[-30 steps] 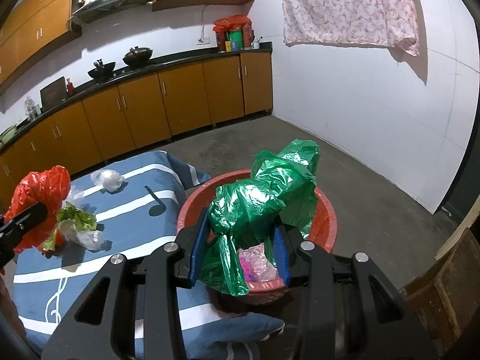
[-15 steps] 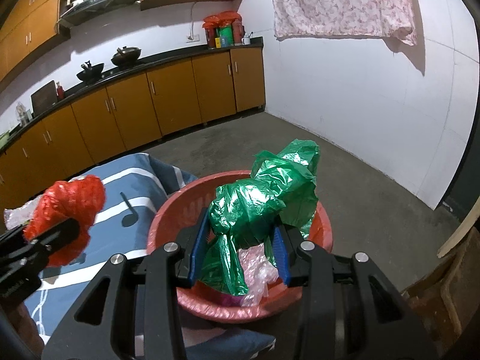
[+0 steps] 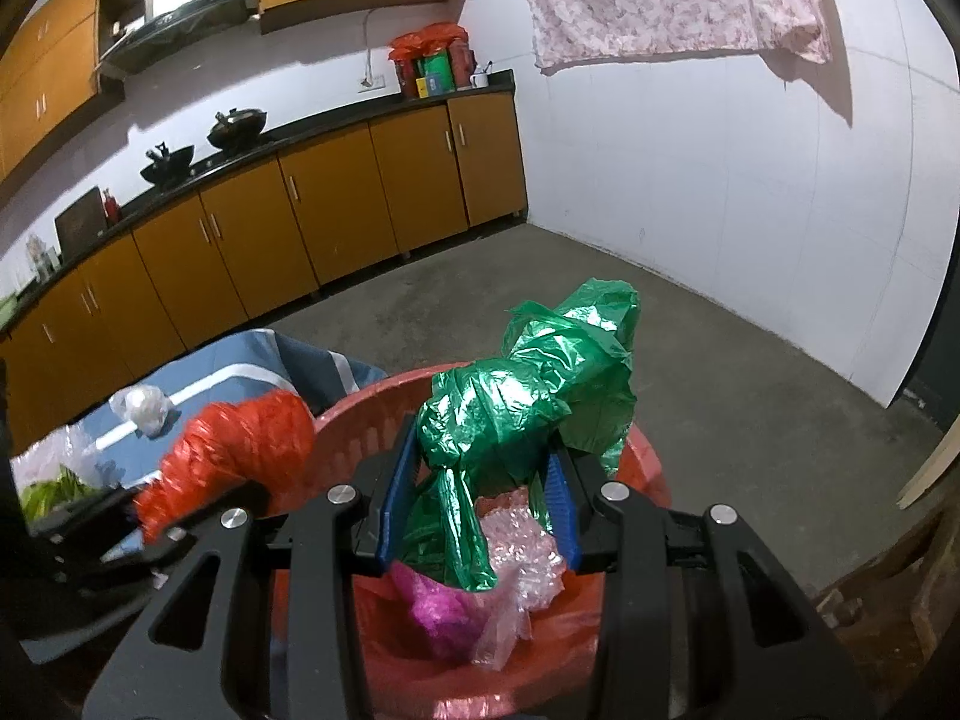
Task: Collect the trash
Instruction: 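Release the green bag and red bag into the red basket, opening both grippers, then grasp the yellow-green bag with the right gripper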
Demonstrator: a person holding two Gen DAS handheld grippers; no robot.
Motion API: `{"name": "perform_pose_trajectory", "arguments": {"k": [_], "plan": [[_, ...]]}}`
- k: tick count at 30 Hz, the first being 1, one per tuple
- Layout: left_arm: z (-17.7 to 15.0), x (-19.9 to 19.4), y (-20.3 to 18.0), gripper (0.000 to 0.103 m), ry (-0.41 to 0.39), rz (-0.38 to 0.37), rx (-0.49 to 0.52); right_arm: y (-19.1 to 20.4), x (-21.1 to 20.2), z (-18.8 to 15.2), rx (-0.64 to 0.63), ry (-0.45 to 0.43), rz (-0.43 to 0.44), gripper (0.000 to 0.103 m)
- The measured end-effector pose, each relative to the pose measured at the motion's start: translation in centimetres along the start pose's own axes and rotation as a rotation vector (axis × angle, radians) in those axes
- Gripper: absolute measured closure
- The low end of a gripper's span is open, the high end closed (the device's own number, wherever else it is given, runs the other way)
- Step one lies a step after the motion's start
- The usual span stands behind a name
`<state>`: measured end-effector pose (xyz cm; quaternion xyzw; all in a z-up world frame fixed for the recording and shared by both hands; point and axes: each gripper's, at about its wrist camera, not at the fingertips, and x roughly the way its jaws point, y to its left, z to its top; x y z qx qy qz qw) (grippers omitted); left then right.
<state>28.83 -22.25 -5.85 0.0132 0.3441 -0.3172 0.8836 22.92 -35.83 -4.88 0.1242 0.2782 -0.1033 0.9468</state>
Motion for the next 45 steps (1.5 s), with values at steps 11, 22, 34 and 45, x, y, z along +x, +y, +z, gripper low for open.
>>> {"name": "perform_pose_trajectory", "arguments": {"k": [11, 22, 34, 45], "plan": [[-0.7, 1.7, 1.4, 0.035, 0.027, 0.014, -0.02, -0.7, 0.2, -0.2, 0.056, -0.013, 0.037, 0.036], [-2.1, -2.9, 3.7, 0.019, -0.013, 0.113, -0.051, -0.4, -1.5, -0.5, 0.05, -0.055, -0.033, 0.011], [-4.6, -12.5, 6.8, 0.016, -0.109, 0.247, -0.081, 4.4, -3.5, -1.7, -0.035, -0.039, 0.028, 0.011], [-10.7, -24.1, 13.2, 0.016, -0.193, 0.544, -0.117, 17.1, -4.5, -4.0, -0.208, 0.032, 0.246, 0.026]]}}
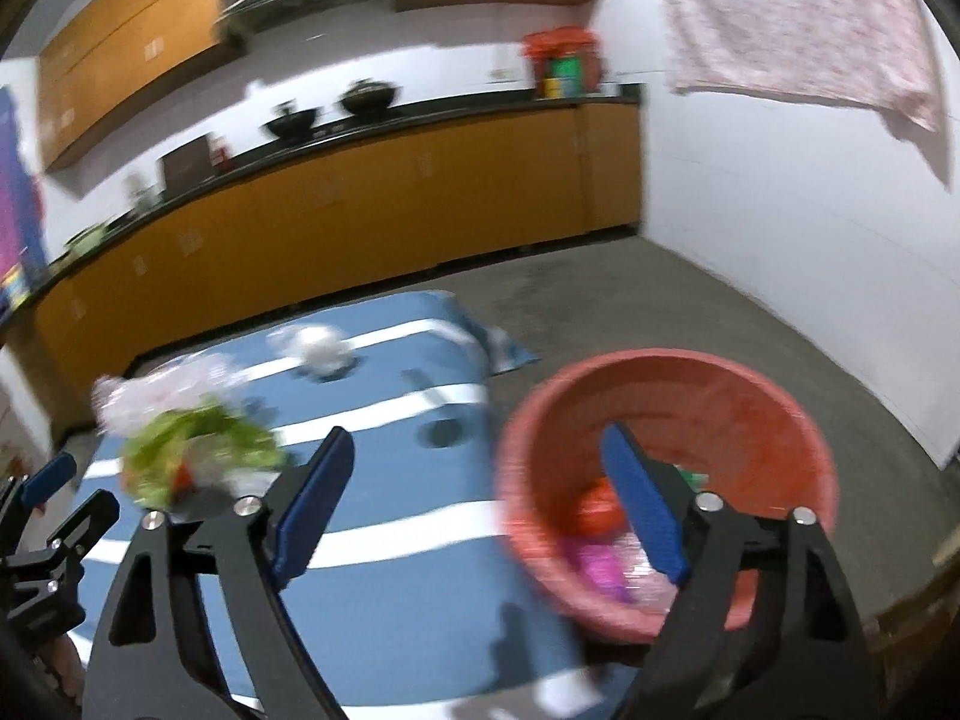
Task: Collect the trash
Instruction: 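Grasp the yellow-green bag with the right gripper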
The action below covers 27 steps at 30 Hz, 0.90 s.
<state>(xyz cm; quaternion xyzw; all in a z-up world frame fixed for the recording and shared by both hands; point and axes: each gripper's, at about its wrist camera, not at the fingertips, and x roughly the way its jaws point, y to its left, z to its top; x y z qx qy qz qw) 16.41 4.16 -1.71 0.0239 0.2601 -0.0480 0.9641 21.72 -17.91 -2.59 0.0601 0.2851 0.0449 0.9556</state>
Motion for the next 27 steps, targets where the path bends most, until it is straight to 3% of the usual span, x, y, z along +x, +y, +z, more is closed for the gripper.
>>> {"name": "perform_pose_trajectory", "arguments": {"k": [4, 9, 20, 22, 25, 27], "plan": [[-1.2, -1.4, 5.4, 0.016, 0.011, 0.116, -0.083, 6.1, 1.6, 0.4, -0.059, 0.04, 0.086, 0.036], [-2.4, -2.8, 11.0, 0.016, 0.021, 0.202, -0.202, 12.0, 3.9, 0.8, -0.096, 0.092, 0.157, 0.047], [-4.1, -5.6, 16.7, 0.016, 0.001, 0.267, -0.283, 17.5, 8.0, -0.1, -0.087, 0.221, 0.173, 0.049], [-4.2, -5.8, 17.3, 0.016, 0.0, 0.27, -0.295, 17.8, 8.6, -0.7, -0.086, 0.249, 0.171, 0.055], [-4.5, -6.1, 17.9, 0.016, 0.001, 0.273, -0.313, 17.9, 9.2, -1.5, -0.09, 0.287, 0.181, 0.075], [-4.6, -6.1, 18.1, 0.016, 0.003, 0.27, -0.319, 18.1, 9.0, -1.9, -0.108, 0.281, 0.173, 0.094]]}}
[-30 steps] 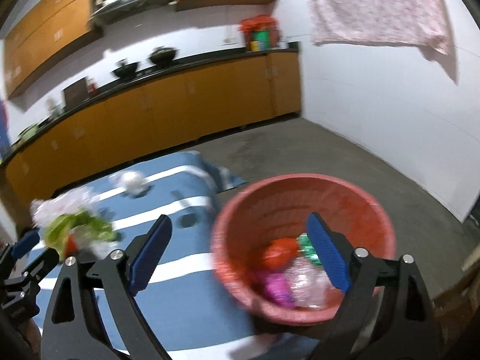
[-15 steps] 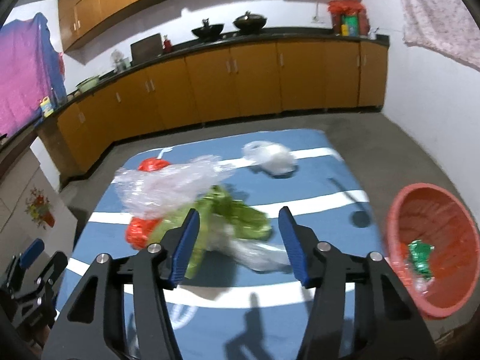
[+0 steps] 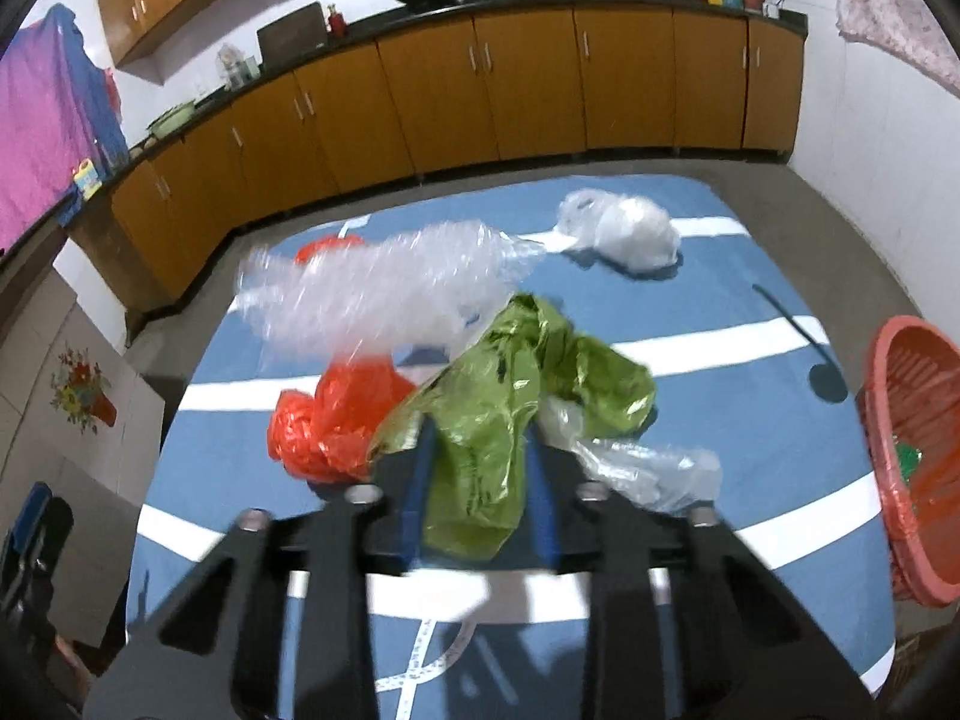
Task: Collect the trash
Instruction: 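Grasp the yellow-green bag with the right gripper, then carry the yellow-green bag to the basket with the right gripper while the left grasps the bubble wrap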
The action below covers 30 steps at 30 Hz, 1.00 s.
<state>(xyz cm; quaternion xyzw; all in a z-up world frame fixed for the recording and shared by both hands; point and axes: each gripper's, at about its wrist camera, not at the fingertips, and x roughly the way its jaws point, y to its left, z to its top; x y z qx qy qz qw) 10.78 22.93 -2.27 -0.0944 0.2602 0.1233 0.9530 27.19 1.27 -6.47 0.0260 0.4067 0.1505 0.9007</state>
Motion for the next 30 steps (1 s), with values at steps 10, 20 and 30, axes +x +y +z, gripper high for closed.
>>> {"name": "perform_pose_trajectory", "arguments": {"k": [10, 20, 30], "plan": [[0.3, 0.9, -1.6, 0.016, 0.008, -0.036, 0.005, -0.5, -2.8, 0.0, -0.058, -0.096, -0.026, 0.101], [2.0, 2.4, -6.0, 0.011, 0.012, -0.111, 0.041, -4.3, -4.9, -0.9, -0.083, -0.148, -0.131, 0.101], [4.5, 6.3, -15.3, 0.006, -0.003, -0.181, 0.164, -9.8, -5.7, -1.9, 0.013, -0.142, -0.176, 0.101]]}}
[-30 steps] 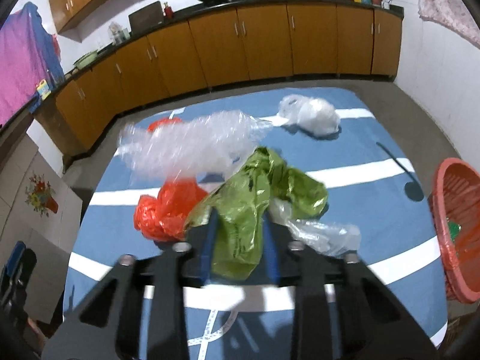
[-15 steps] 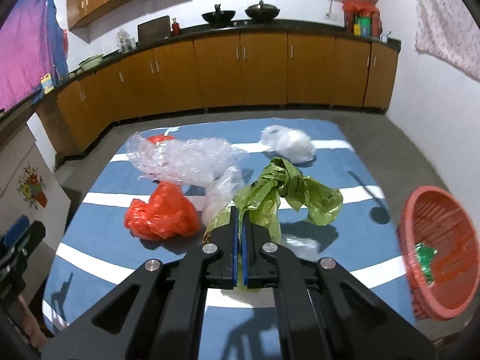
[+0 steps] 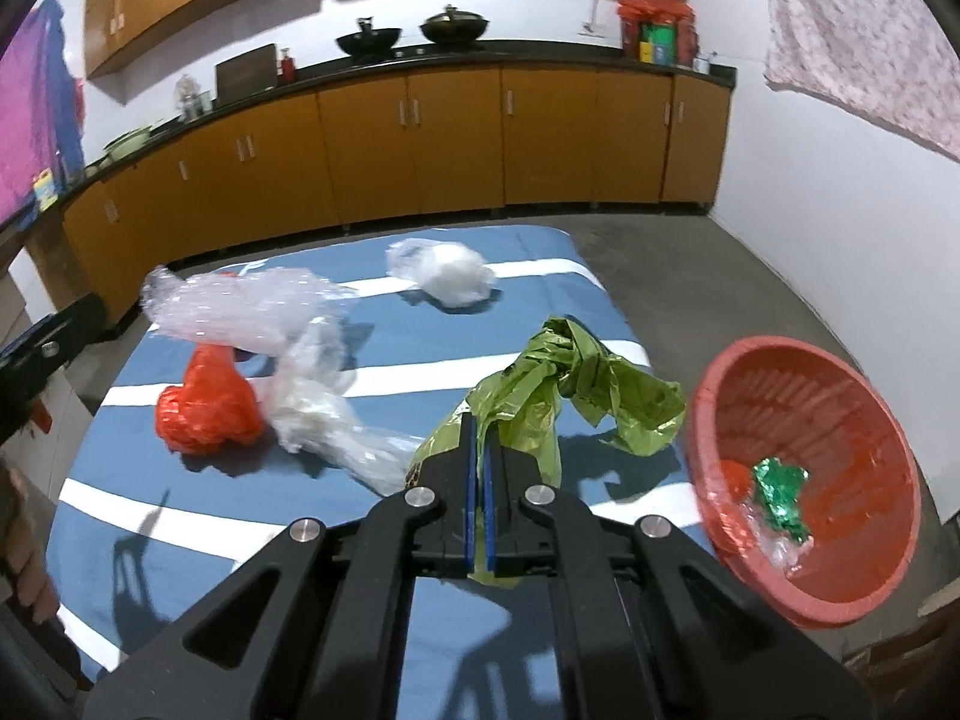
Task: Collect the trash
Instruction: 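Carry the yellow-green bag to the basket with the right gripper while the left grasps the bubble wrap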
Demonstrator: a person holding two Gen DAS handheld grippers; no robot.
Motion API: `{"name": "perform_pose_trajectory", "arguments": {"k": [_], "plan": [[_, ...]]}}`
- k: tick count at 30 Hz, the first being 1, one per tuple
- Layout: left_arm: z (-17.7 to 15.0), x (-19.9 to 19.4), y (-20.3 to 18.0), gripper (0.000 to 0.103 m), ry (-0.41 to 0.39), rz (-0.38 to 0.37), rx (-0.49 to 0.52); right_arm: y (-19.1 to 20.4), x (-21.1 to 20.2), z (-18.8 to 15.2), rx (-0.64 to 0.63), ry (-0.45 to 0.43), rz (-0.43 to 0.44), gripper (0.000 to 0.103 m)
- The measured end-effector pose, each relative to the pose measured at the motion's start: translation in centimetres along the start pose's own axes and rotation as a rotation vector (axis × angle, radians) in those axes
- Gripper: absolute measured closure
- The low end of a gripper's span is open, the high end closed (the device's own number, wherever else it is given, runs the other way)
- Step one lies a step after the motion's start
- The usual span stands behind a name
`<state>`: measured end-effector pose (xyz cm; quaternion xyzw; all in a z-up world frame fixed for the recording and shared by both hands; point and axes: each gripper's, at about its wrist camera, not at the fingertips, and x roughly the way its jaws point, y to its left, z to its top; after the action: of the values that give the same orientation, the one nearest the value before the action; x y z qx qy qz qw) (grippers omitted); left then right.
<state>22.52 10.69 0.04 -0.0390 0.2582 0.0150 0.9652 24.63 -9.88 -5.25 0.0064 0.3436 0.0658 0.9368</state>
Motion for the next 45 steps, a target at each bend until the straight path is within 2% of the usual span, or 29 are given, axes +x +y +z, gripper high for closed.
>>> {"name": "perform_pose_trajectory", "arguments": {"k": [4, 7, 8, 10, 12, 13, 14, 15, 18, 24, 33, 45], "plan": [[0.6, 3.1, -1.7, 0.006, 0.047, 0.036, 0.012, -1.8, -0.1, -0.3, 0.024, 0.005, -0.01, 0.101], [1.1, 5.0, -1.8, 0.007, 0.082, 0.062, -0.016, -2.9, -0.1, -0.5, 0.042, 0.008, -0.017, 0.101], [1.3, 5.7, -1.7, 0.01, 0.096, 0.062, -0.028, -3.3, -0.1, -0.5, 0.05, 0.01, -0.017, 0.101], [1.4, 6.5, -1.7, 0.02, 0.115, 0.065, -0.031, -3.9, -0.1, -0.7, 0.063, 0.014, -0.017, 0.101], [1.1, 7.6, -1.7, 0.042, 0.155, 0.058, -0.026, -4.5, -0.1, -0.8, 0.075, 0.017, -0.015, 0.101], [1.0, 7.9, -1.7, 0.047, 0.172, 0.048, -0.03, -4.6, -0.1, -0.8, 0.077, 0.017, -0.016, 0.101], [0.8, 8.1, -1.6, 0.06, 0.185, 0.036, -0.035, -4.8, -0.2, -0.9, 0.079, 0.016, -0.017, 0.101], [0.6, 8.3, -1.6, 0.077, 0.198, 0.028, -0.039, -4.9, -0.3, -0.9, 0.081, 0.016, -0.017, 0.101], [0.1, 8.4, -1.7, 0.096, 0.214, 0.017, -0.046, -5.1, -0.4, -0.8, 0.083, 0.012, -0.016, 0.101], [0.5, 6.8, -2.1, 0.099, 0.164, 0.021, -0.022, -4.9, -1.3, -0.7, 0.075, -0.008, -0.008, 0.101], [2.1, 2.7, -2.9, 0.1, 0.066, -0.011, 0.005, -4.7, -3.2, -0.2, 0.05, -0.049, -0.007, 0.101], [3.1, -1.2, -5.9, 0.1, 0.006, -0.103, 0.029, -6.0, -5.2, -0.2, 0.065, -0.081, -0.029, 0.101]]}}
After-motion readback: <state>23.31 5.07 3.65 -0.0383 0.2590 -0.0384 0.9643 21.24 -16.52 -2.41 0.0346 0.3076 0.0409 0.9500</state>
